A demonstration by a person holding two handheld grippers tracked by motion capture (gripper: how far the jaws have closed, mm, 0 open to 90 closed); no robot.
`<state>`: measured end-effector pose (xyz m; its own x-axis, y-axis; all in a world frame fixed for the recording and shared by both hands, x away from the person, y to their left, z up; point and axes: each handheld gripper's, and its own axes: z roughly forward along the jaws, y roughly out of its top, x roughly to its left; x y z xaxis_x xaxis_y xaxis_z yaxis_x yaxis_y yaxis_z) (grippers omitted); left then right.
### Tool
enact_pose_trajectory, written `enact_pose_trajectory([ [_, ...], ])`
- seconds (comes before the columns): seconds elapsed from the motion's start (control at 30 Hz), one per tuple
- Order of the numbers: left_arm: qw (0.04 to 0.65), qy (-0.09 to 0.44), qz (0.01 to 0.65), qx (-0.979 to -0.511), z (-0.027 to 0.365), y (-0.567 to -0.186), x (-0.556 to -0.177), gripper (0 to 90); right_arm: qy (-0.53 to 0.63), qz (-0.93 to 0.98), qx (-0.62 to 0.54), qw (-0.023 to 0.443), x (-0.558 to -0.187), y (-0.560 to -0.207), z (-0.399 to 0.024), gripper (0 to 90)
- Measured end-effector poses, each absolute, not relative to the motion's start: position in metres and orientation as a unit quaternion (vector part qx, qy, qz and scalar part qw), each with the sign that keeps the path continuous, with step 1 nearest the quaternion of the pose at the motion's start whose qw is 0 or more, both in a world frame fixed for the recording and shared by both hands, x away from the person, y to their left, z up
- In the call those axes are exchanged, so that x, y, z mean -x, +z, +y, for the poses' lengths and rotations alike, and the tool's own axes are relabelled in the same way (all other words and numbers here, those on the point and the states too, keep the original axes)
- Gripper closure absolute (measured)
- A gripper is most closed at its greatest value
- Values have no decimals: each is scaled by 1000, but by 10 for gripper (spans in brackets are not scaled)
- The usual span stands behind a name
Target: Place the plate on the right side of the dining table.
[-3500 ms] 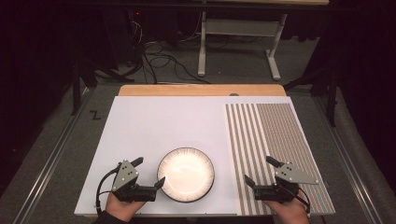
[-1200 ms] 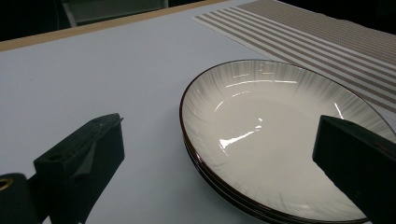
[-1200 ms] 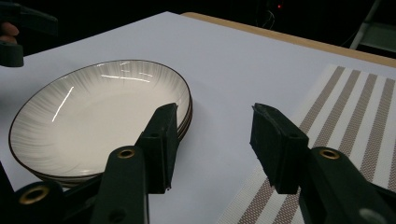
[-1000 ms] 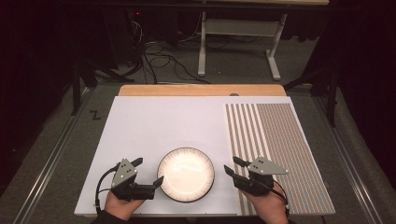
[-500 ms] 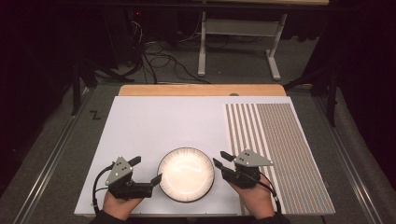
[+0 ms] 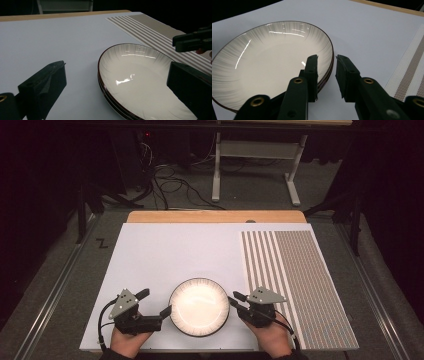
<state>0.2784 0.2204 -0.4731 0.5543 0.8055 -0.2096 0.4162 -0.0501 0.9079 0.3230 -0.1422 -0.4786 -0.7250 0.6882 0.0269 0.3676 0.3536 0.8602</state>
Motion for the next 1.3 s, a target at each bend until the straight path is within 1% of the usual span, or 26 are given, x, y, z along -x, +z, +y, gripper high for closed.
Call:
enact_pose_trajectory([
  [0.03,538,177,437,-699,221,-475,-280,42,464,804,-328,173,-323,-479,-142,747],
  [0.07,536,180,435,-701,220,-478,-282,50,457,809,-328,172,-323,-482,-139,784],
  [0.1,536,180,435,-701,220,-478,-282,52,457,809,-328,172,-323,-482,-139,784],
  [0.13,532,181,434,-705,219,-479,-282,52,452,810,-330,174,-322,-484,-137,835],
  [0.17,529,181,434,-706,218,-481,-282,52,452,810,-330,174,-322,-484,-137,835],
  [0.2,528,182,432,-708,217,-482,-282,53,450,807,-339,176,-321,-484,-137,888],
  [0.23,526,183,430,-711,216,-484,-282,53,447,806,-343,179,-321,-484,-138,900],
  [0.33,519,185,426,-717,214,-487,-281,53,443,805,-350,184,-320,-484,-140,900],
  [0.43,514,198,425,-718,215,-488,-279,53,444,800,-365,175,-319,-484,-141,900],
  [0.67,509,197,427,-721,215,-491,-278,53,445,800,-366,167,-318,-485,-140,900],
  [0.87,497,193,423,-733,208,-495,-280,53,441,809,-354,163,-319,-489,-138,900],
  [1.3,496,187,422,-736,208,-497,-281,57,438,813,-347,162,-317,-491,-135,900],
])
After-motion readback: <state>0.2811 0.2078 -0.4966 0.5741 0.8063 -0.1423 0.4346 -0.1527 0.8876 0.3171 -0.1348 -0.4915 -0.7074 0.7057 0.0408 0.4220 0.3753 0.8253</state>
